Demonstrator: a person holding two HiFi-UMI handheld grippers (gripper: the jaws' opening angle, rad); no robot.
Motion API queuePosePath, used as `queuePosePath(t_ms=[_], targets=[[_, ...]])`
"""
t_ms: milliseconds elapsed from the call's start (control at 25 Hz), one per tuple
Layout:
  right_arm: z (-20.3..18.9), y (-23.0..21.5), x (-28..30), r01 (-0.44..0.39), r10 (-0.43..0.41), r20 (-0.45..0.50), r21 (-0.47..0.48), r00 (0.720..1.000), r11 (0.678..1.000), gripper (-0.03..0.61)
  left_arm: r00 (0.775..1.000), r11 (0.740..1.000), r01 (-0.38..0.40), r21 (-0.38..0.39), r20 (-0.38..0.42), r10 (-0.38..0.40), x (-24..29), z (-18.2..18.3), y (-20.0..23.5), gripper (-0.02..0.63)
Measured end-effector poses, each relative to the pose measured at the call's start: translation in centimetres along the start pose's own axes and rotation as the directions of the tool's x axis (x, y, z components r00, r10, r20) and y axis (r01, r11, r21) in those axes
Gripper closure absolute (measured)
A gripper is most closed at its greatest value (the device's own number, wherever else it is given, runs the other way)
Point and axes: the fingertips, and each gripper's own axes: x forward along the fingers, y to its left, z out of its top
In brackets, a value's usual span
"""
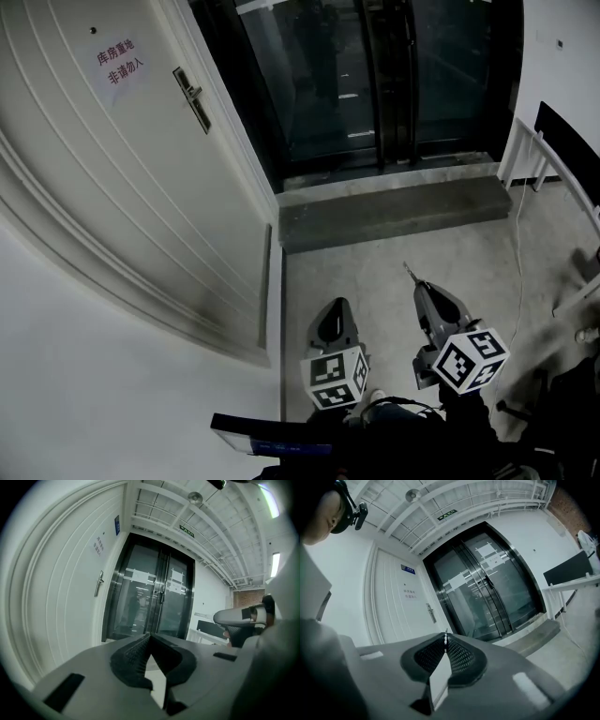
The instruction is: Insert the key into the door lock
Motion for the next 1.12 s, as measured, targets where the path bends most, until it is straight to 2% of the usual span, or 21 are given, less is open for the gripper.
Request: queuePosePath(t_ms=[360, 520, 920, 1120], targets=[[-0.4, -3.4, 7.2, 0.008, -0.007, -0.067, 0.014, 0.998, 1.000, 0.566, 0.999, 0.999, -0.022, -0.045, -0.032, 0.020, 7.3, 0.3, 2.6, 0.612], [0.1, -4.6, 11.6, 0.007, -0.008, -0.065, -0.008, 0.998, 1.000, 0.566, 1.000, 0.997, -0.018, -0.069, -0.011, 0.017, 11.7, 1.2, 4.3, 0.612], [5.0, -6.6, 27.0, 0.001, -0.001, -0.009, -0.057, 1.000, 0.998, 0.566, 0.998, 0.999, 0.015, -0.041, 0.060, -0.012, 25.5, 8.6, 10.3, 0.612], [5.9, -7.2, 34.1, 0.008, -0.008, -0.008, -0.048, 1.000, 0.999, 0.566, 0.999, 0.999, 0.018, -0.041, 0.051, -0.015, 31.4, 10.6, 14.1, 0.612]])
